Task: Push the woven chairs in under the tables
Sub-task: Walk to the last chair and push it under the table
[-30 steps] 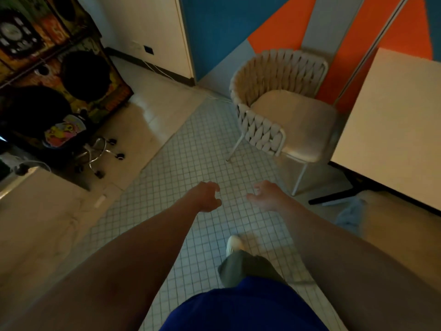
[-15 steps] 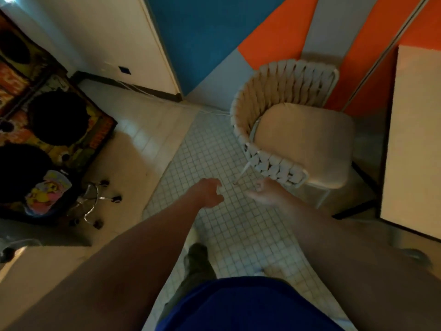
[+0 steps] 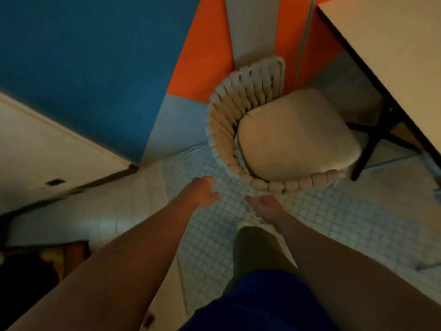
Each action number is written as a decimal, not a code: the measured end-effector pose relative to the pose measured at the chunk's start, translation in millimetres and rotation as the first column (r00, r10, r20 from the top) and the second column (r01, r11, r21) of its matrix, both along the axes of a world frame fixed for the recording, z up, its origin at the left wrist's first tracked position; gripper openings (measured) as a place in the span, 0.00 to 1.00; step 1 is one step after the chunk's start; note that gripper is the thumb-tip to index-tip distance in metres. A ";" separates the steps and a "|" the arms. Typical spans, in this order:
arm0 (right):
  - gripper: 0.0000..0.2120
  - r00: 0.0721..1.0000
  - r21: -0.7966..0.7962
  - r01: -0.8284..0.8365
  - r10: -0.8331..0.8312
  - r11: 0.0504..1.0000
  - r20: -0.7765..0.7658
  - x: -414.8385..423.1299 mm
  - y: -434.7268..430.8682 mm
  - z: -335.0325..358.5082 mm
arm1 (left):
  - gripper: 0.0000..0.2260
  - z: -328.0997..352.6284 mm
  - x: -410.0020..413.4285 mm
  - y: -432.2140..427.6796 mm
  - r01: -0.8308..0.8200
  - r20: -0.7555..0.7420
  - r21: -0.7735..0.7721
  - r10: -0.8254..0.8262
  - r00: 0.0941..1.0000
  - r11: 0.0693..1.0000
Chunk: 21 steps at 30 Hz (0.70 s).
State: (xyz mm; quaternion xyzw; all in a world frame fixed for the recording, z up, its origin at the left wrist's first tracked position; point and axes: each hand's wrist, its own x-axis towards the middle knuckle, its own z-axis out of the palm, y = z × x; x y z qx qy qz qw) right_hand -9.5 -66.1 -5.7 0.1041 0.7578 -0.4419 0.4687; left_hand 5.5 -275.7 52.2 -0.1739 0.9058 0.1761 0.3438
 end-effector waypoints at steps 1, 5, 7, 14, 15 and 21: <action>0.26 0.992 -0.010 0.101 -0.100 0.995 0.071 -2.3 -13.3 -9.6 | 0.27 -5.5 -18.2 -10.6 0.036 -0.009 0.008 -0.036 0.999 0.999; 0.30 0.857 -0.021 0.438 -0.411 0.899 0.310 -8.5 -68.2 -30.6 | 0.24 -32.5 -80.2 -40.9 0.171 -0.019 0.047 -0.171 0.985 0.984; 0.29 0.722 -0.030 0.609 -0.538 0.793 0.436 -14.3 -95.8 -36.7 | 0.24 -49.1 -106.1 -52.8 0.208 0.015 0.057 -0.210 0.978 0.976; 0.37 0.312 -0.039 0.932 -0.741 0.361 0.595 -43.1 -167.9 -48.5 | 0.26 -75.9 -172.7 -89.5 0.118 0.120 0.112 -0.131 0.984 0.987; 0.38 0.264 -0.042 0.953 -0.753 0.300 0.603 -48.7 -178.5 -49.9 | 0.28 -79.2 -183.5 -96.3 0.056 0.136 0.123 -0.073 0.988 0.991; 0.36 -0.121 -0.105 0.968 -0.794 -0.226 0.596 -98.2 -237.7 -64.6 | 0.28 -104.9 -255.0 -124.9 -0.518 0.378 0.380 0.382 0.843 0.767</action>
